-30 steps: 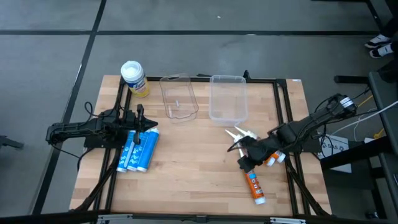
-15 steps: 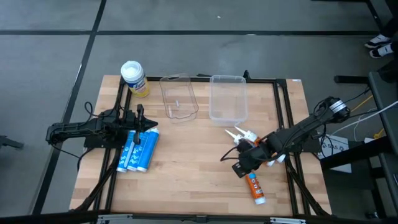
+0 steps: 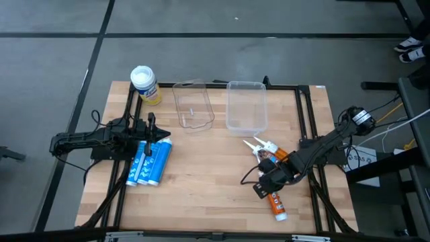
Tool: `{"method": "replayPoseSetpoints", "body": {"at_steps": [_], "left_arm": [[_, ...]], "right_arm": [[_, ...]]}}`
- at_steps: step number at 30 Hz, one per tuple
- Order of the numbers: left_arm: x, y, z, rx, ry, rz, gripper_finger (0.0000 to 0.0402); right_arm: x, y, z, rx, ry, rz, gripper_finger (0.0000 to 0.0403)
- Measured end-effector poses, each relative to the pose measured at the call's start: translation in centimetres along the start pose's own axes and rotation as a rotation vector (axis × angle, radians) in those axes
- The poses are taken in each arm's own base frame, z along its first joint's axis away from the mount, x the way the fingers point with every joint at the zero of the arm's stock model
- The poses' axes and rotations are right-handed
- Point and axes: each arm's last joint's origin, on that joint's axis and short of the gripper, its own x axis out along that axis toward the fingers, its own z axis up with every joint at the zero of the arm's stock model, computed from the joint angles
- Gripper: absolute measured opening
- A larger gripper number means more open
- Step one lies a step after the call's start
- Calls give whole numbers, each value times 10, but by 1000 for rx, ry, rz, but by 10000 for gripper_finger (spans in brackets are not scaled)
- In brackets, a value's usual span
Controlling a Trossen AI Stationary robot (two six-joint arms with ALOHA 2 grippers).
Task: Pick & place silicon tubes, Sealant and Lysol wipes
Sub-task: Put the bottom orange sealant into the right transparent bin
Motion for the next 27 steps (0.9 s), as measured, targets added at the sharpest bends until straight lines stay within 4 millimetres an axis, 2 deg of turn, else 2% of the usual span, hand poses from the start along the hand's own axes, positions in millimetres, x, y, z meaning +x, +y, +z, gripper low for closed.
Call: {"method": "replayPoseSetpoints", "body": {"at_steps": [9,14,27], "left_arm": [[0,0,0,0,0,0,11],[0,0,0,0,0,0,14],[0,0,0,0,0,0,13]], "right_arm": [[-1,-14,2,4,-52,-140,208],[1,-16,2,4,-56,-176,229],[26,-13,9,19,-88,-252,270]]}}
